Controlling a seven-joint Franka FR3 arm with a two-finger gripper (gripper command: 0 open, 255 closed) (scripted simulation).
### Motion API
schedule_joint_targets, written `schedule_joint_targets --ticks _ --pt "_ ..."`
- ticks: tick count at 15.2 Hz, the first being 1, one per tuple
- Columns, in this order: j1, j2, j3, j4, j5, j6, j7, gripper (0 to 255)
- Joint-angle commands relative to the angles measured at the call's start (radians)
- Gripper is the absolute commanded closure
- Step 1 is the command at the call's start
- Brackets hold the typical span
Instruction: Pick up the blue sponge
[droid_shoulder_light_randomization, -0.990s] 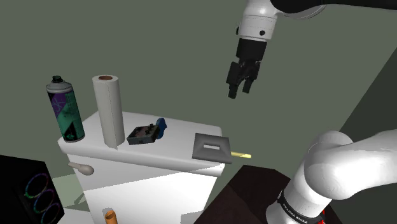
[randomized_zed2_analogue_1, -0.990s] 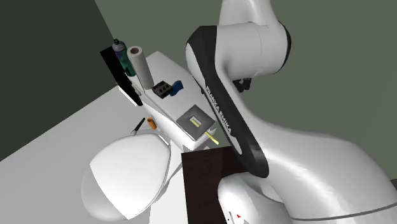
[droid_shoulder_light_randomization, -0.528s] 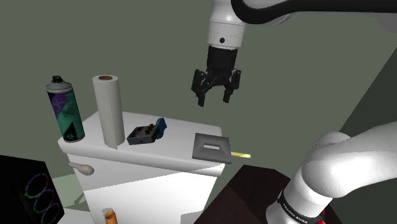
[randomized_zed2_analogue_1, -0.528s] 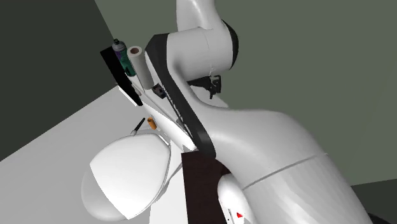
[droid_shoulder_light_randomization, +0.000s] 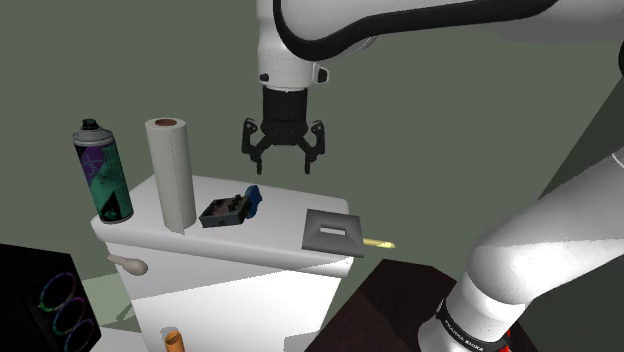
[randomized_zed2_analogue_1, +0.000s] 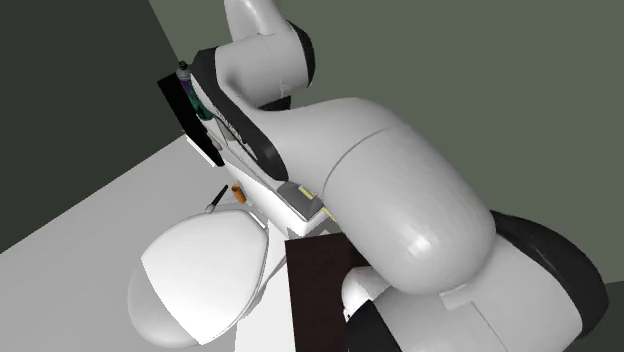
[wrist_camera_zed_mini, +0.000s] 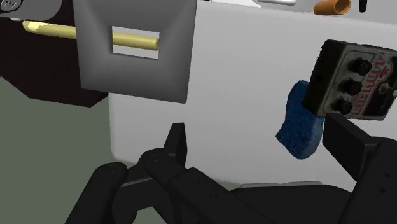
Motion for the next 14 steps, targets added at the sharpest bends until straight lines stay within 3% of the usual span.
schedule_joint_targets --ticks 1,6,14 --pt "-0.035 0.093 0.066 0.053 -0.039 0.029 0.152 0" --pt "-0.077 0.356 0.174 0.220 -0.213 0.047 0.502 0" --pt "-0.067 0.380 0.170 0.137 -0.231 0.145 0.518 0"
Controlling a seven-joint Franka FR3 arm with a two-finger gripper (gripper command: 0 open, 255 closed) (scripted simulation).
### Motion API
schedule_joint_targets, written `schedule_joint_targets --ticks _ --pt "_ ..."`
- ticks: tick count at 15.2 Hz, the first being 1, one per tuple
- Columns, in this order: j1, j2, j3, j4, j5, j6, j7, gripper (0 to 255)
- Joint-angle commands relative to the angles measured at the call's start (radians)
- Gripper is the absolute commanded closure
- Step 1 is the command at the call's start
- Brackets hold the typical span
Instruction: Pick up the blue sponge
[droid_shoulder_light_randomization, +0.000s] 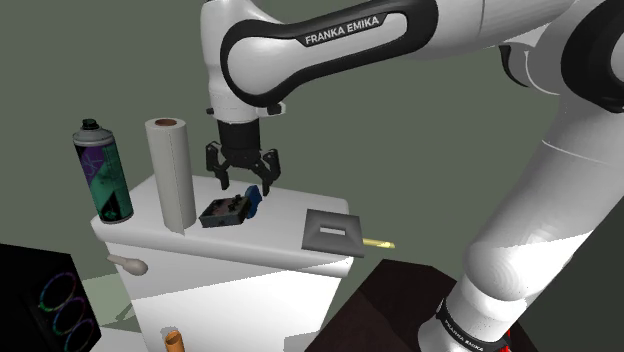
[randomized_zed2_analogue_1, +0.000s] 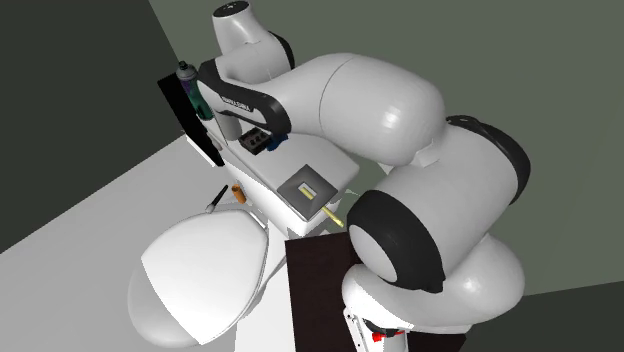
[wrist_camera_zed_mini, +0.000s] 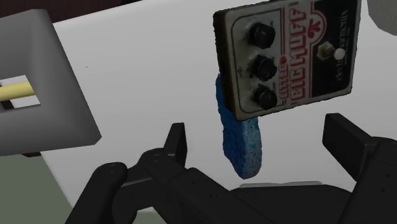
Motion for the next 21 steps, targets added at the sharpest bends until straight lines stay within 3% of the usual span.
schedule_joint_targets --ticks 1,2,11,21 --pt "0.000 0.001 0.000 -0.010 -0.001 0.011 0.001 0" --pt "0.001 0.000 0.001 -0.010 0.000 0.010 0.002 255" --pt "0.000 0.001 0.000 -0.010 -0.001 0.011 0.001 255" --pt "-0.004 -0.027 -0.004 0.102 0.020 -0.120 -0.019 255"
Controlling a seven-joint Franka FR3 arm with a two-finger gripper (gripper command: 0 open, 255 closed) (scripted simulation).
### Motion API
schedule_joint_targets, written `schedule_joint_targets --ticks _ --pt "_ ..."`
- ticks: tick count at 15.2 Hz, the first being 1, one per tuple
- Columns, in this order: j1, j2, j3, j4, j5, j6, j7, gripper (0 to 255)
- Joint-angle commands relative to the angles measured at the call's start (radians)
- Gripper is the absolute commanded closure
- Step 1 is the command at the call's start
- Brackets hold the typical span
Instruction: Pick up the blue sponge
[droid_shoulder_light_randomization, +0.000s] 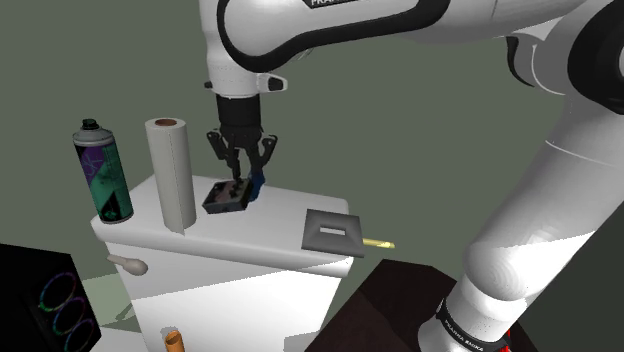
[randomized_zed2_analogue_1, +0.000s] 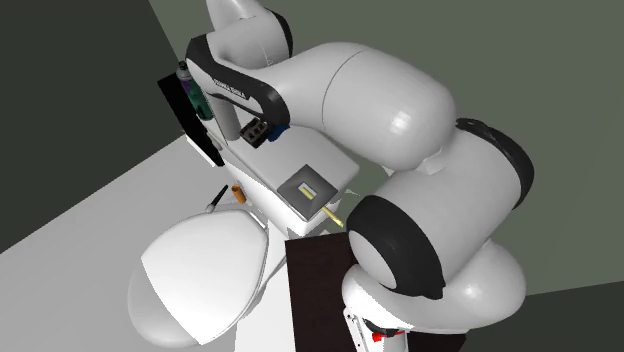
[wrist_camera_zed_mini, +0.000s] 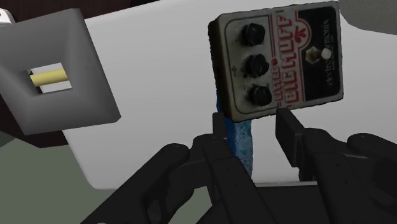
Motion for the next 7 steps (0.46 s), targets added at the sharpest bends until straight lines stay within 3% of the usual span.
schedule_joint_targets --ticks 1,7 --pt "-0.001 -0.006 -0.001 0.021 0.005 -0.026 -0.004 255" --pt "-0.001 -0.008 -0.001 0.076 0.006 -0.082 -0.006 255"
